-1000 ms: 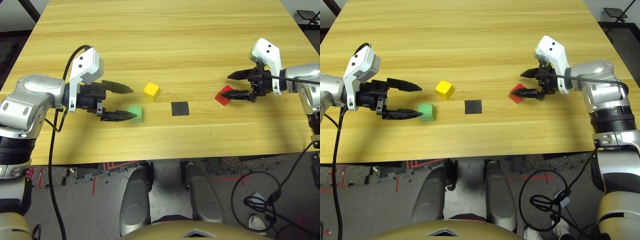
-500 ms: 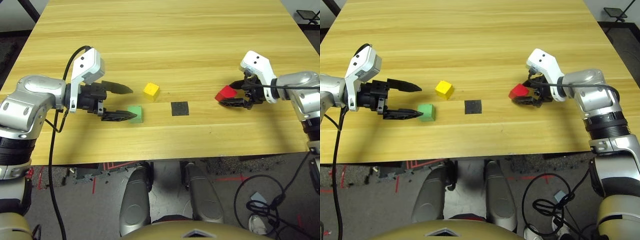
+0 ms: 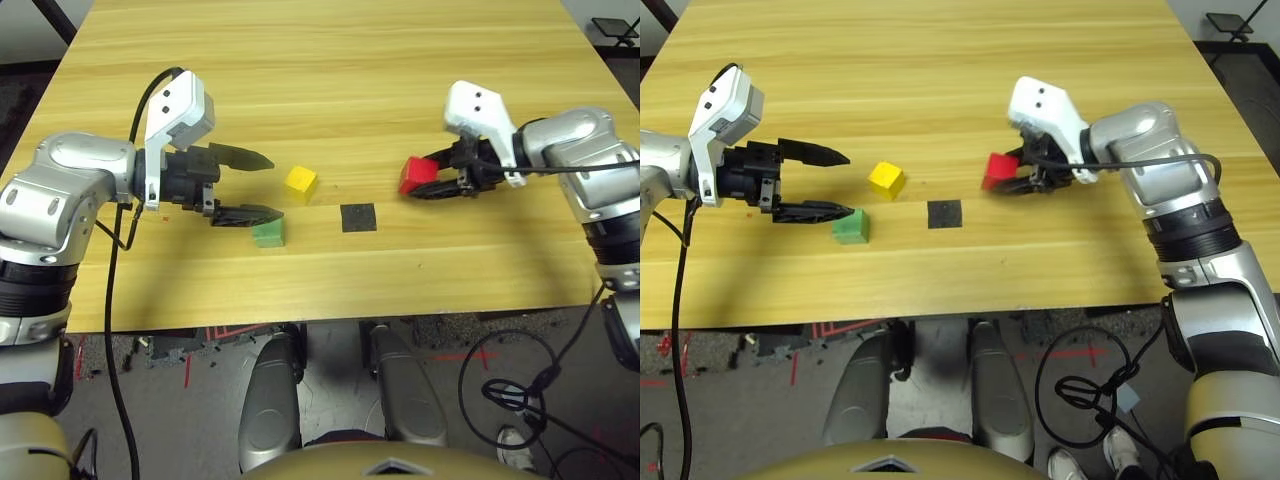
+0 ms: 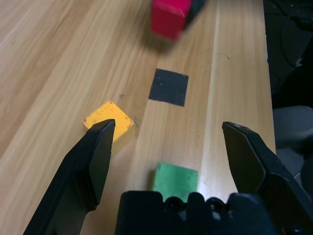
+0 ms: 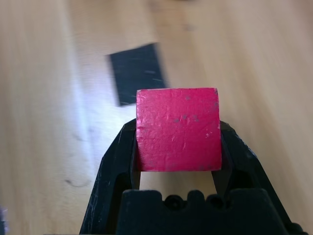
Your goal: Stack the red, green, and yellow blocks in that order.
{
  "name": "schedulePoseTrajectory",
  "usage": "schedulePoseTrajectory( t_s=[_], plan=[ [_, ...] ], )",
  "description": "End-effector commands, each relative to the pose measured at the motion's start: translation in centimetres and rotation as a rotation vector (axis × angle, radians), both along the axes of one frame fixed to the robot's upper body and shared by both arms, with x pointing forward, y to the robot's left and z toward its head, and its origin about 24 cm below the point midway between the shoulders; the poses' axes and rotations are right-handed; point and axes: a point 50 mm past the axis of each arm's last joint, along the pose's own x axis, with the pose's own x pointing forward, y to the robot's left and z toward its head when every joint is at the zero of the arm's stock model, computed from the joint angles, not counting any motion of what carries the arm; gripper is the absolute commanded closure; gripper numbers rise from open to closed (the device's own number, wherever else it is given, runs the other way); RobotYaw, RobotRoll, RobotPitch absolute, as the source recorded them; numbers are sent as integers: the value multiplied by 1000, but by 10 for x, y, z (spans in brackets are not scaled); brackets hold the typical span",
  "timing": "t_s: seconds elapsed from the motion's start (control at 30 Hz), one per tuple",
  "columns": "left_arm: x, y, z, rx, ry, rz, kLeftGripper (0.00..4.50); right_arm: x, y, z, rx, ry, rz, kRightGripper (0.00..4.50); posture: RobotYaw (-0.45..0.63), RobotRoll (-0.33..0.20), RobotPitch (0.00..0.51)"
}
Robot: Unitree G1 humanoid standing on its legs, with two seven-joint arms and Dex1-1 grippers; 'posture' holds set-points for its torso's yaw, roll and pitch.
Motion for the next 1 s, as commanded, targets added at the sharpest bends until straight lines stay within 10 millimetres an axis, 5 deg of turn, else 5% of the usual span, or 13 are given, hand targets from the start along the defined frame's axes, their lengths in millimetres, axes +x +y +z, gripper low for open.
schedulePoseTrajectory(
  t_s=[0.03,0.6,1.0],
  plan=[
    [5,-6,-3,20,10,1,0,2,19,-6,-63,-9,67,2424,219,-87,245],
    [-4,-6,-7,19,13,35,0,12,47,-22,-79,11,124,2424,300,-92,257],
    [-11,-1,-9,18,23,60,0,10,50,-32,-69,38,160,2424,326,-79,266]
  ],
)
